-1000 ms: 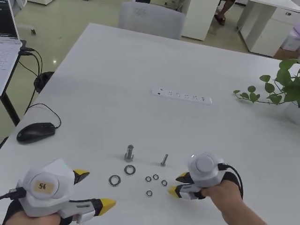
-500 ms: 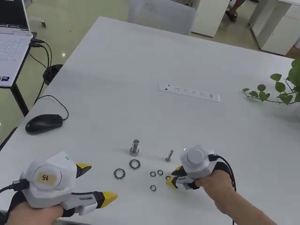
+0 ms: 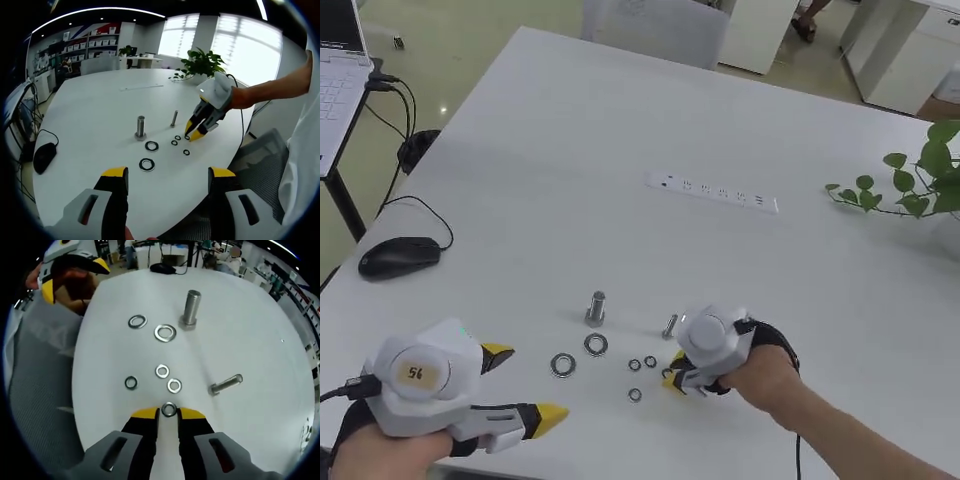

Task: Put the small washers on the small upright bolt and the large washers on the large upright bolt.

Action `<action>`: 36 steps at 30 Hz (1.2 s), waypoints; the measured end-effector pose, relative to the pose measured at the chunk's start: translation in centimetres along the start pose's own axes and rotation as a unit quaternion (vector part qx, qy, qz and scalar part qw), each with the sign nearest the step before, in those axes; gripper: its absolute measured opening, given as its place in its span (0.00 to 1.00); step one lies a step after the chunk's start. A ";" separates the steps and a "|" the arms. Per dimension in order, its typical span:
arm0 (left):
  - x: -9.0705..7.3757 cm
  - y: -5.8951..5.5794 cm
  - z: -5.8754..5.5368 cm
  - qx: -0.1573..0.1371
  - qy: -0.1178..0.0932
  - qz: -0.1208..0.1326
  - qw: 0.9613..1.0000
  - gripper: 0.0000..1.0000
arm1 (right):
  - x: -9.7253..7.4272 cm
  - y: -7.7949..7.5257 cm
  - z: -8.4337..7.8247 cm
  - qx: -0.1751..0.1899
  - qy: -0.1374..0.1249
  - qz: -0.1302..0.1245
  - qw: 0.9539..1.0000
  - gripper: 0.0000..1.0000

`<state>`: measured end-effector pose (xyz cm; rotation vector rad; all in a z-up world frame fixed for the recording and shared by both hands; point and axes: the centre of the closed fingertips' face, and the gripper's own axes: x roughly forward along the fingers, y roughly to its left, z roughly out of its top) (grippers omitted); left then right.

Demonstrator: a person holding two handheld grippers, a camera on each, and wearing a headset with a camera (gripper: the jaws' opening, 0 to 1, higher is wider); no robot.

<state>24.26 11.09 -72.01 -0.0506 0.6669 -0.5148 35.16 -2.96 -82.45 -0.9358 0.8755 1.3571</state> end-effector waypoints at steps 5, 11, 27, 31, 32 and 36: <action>0.1 -0.2 0.1 0.001 -0.001 -0.001 1.000 0.64 | 0.0 0.0 -0.1 0.004 0.009 0.000 1.000 0.14; -0.2 0.0 0.1 0.000 -0.004 0.003 1.000 0.63 | -0.2 0.1 -0.2 0.047 -0.002 -0.007 0.999 0.13; -1.0 0.7 -0.2 -0.010 -0.008 0.015 1.000 0.63 | -1.3 -0.5 0.1 0.103 -0.039 -0.022 0.994 0.13; -1.0 0.9 -0.2 -0.010 -0.008 0.014 1.000 0.63 | -2.1 -1.0 0.4 0.110 -0.047 -0.031 0.992 0.13; -0.9 0.9 -0.2 -0.010 -0.008 0.014 1.000 0.63 | -2.3 -1.1 0.4 0.112 -0.049 -0.033 0.992 0.13; -0.9 0.8 -0.3 -0.011 -0.009 0.013 1.000 0.63 | -3.3 -1.6 0.6 0.114 -0.055 -0.044 0.991 0.13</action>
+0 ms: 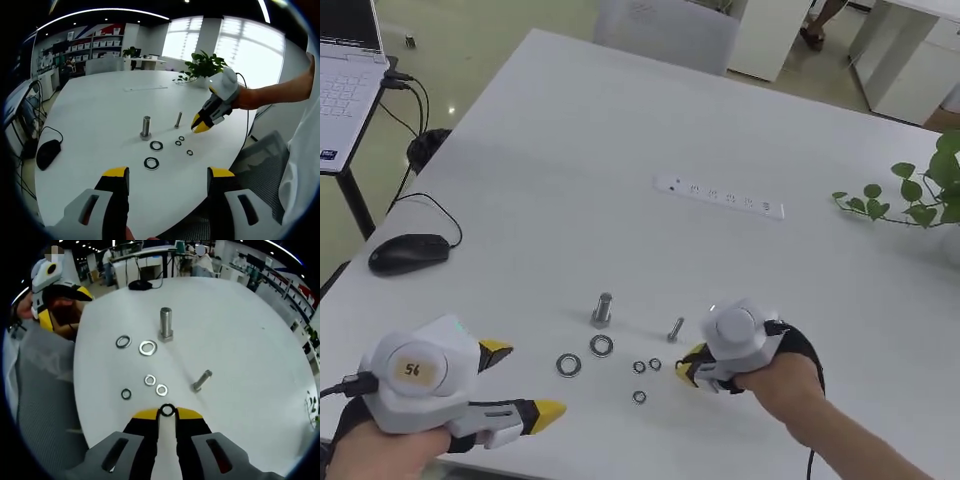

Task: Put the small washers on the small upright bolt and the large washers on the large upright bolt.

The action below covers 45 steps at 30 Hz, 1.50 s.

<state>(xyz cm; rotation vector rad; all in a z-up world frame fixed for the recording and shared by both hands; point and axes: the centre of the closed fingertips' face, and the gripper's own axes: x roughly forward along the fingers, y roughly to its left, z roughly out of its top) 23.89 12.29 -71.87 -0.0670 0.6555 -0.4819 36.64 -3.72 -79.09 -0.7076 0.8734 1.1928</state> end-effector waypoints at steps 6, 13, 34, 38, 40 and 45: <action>0.0 -0.2 0.1 0.004 0.001 -0.003 1.000 0.63 | -1.2 -1.4 1.0 0.006 -0.013 -0.018 1.000 0.13; 0.1 -0.1 0.1 0.007 0.002 -0.004 1.000 0.63 | -2.5 -3.4 3.0 -0.004 -0.026 -0.036 0.999 0.13; -0.1 0.0 0.0 0.002 0.001 0.001 1.000 0.63 | -1.4 -4.4 5.1 -0.043 0.002 -0.022 0.999 0.13; -0.2 0.1 -0.1 0.001 0.002 0.003 1.000 0.63 | -0.9 -4.4 4.9 -0.052 0.012 -0.020 0.998 0.13; -0.2 0.2 -0.1 0.001 0.002 0.003 1.000 0.63 | -0.8 -4.4 4.8 -0.054 0.015 -0.021 0.998 0.13; -0.3 0.4 0.0 0.000 0.001 0.005 1.000 0.63 | -0.6 -4.4 4.7 -0.059 0.023 -0.020 0.998 0.13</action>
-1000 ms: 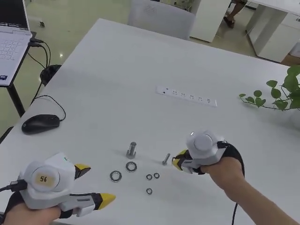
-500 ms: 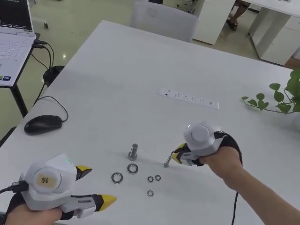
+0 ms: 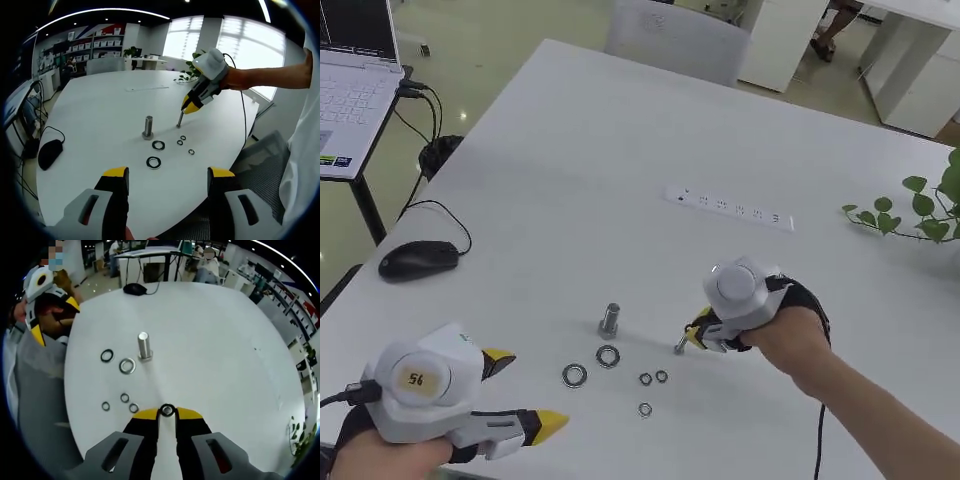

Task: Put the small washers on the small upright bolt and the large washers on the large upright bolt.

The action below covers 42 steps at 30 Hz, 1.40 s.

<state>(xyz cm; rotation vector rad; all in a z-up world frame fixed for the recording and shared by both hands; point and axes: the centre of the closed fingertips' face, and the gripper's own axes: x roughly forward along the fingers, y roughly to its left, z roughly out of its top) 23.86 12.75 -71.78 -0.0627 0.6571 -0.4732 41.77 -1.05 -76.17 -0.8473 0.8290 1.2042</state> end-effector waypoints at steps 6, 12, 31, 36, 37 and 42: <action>0.0 0.1 0.0 -0.001 0.000 0.000 1.000 0.63 | 0.1 0.0 -0.1 -0.004 0.006 0.001 1.000 0.13; 0.0 0.0 -0.1 -0.002 0.001 0.001 1.000 0.63 | 0.3 0.0 -0.3 -0.007 0.011 0.003 1.000 0.13; 0.1 0.0 -0.2 -0.002 0.003 0.001 1.000 0.63 | 1.3 0.1 -0.7 -0.013 0.027 0.008 1.000 0.13; 0.1 -0.1 -0.3 -0.003 0.004 0.001 1.000 0.63 | 1.9 0.3 -1.1 -0.010 0.034 0.011 0.999 0.13; 0.1 0.0 -0.3 -0.003 0.004 0.001 1.000 0.63 | 1.9 0.3 -1.1 -0.009 0.035 0.011 0.999 0.13; -0.1 0.1 -0.4 -0.005 0.004 0.004 1.000 0.63 | 2.6 0.5 -1.5 -0.008 0.042 0.014 0.999 0.13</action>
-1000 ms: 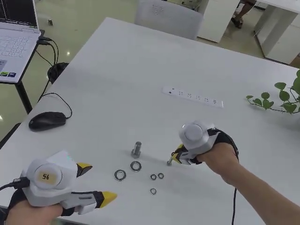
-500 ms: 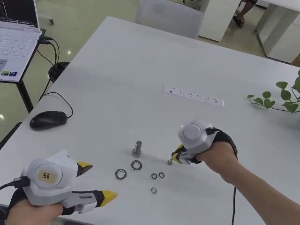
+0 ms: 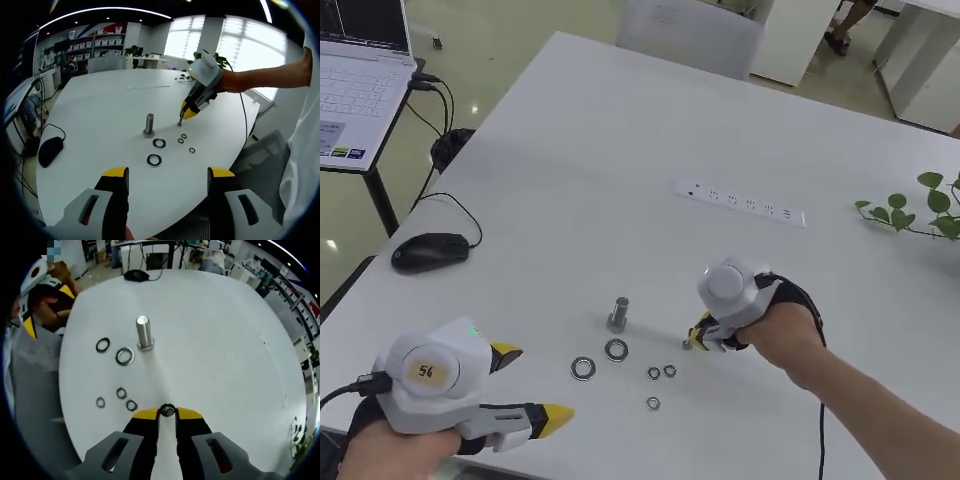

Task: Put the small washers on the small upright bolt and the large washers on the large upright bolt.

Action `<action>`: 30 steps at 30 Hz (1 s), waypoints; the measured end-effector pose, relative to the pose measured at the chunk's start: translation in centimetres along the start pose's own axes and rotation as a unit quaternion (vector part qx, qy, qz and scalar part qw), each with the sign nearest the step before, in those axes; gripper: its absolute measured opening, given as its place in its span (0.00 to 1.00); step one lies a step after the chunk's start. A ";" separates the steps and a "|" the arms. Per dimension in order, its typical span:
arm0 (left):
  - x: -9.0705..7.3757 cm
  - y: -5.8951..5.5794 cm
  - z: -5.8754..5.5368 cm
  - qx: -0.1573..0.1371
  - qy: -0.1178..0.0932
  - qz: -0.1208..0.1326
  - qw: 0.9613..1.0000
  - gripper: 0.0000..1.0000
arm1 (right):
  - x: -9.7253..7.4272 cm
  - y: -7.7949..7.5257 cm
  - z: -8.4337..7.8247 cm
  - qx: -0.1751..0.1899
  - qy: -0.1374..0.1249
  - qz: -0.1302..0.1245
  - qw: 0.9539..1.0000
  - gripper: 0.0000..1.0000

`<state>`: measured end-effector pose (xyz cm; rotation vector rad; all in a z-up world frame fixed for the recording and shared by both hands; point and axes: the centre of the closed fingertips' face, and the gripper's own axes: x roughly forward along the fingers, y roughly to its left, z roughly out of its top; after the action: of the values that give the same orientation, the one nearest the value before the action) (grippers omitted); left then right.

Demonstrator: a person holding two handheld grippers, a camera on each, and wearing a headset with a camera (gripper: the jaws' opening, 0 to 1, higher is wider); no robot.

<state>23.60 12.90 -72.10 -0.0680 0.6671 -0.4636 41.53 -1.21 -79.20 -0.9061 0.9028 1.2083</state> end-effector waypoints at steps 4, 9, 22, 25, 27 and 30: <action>-0.1 0.2 -0.1 -0.001 0.000 0.002 1.000 0.63 | 0.6 0.1 -0.2 0.002 0.004 0.004 1.000 0.13; -0.3 0.3 0.0 -0.001 -0.001 0.005 1.000 0.63 | 1.5 0.1 -0.6 0.004 0.011 0.011 1.000 0.13; -0.2 0.1 0.2 -0.002 -0.002 0.007 1.000 0.63 | 2.2 0.3 -0.7 0.010 0.006 0.023 1.000 0.16; -0.1 0.0 0.5 -0.001 -0.004 0.006 1.000 0.63 | 2.0 0.3 -0.8 0.014 0.001 0.023 1.000 0.19; 0.0 0.0 0.6 0.000 -0.005 0.005 1.000 0.63 | 1.8 0.3 -0.8 0.019 -0.002 0.024 1.000 0.21; 0.1 -0.1 0.9 0.004 -0.006 0.003 1.000 0.63 | 1.3 0.3 -0.8 0.026 -0.008 0.023 0.999 0.24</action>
<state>24.23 12.70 -71.41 -0.0619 0.6538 -0.4598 41.36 -1.47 -80.69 -0.8360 0.9429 1.2239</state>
